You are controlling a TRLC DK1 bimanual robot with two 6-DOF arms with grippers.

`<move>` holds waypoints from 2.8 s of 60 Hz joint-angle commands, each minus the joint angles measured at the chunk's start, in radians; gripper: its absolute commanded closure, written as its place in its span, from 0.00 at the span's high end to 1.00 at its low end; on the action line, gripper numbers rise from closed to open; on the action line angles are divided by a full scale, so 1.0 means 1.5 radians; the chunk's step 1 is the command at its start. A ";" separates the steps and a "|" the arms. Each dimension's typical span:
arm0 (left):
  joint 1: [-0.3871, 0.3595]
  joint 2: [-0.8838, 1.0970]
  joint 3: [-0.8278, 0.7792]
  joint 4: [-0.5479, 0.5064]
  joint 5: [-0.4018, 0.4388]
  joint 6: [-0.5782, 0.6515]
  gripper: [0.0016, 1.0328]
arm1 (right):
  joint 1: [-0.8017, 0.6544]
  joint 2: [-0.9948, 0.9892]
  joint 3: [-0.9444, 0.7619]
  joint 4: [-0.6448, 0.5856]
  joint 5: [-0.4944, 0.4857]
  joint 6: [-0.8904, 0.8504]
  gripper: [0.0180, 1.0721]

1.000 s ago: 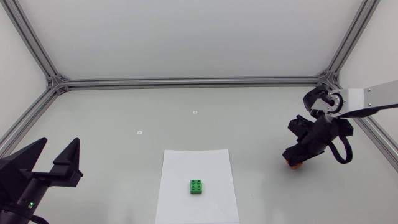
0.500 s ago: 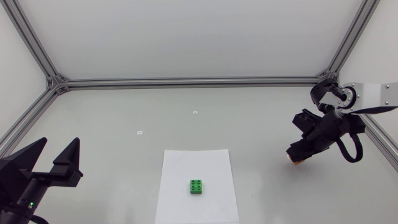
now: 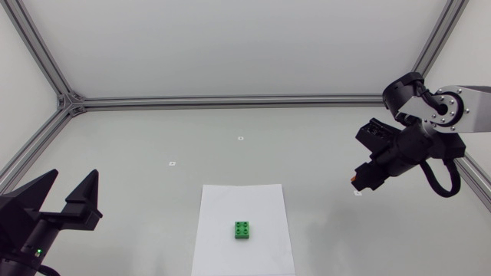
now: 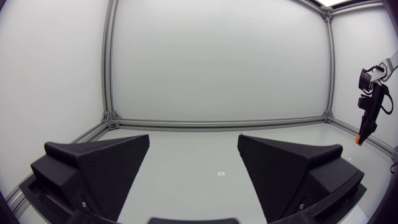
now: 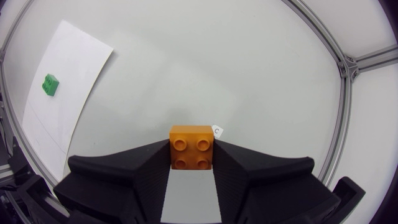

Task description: Pick up the orange 2x2 brick with the right arm and stack it on top of the green 2x2 brick in the center

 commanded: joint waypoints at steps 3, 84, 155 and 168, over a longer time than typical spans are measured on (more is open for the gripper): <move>0.002 -0.005 -0.027 -0.010 0.003 0.008 0.96 | 0.056 -0.015 -0.026 -0.012 0.036 -0.063 0.05; 0.002 -0.005 -0.027 -0.010 0.003 0.008 0.96 | 0.566 0.231 0.162 -0.054 0.020 -0.023 0.05; 0.002 -0.005 -0.027 -0.010 0.003 0.008 0.96 | 0.579 0.338 0.240 -0.056 0.018 -0.112 0.05; 0.002 -0.005 -0.027 -0.010 0.003 0.008 0.96 | 0.582 0.345 0.245 -0.053 0.015 -0.112 0.05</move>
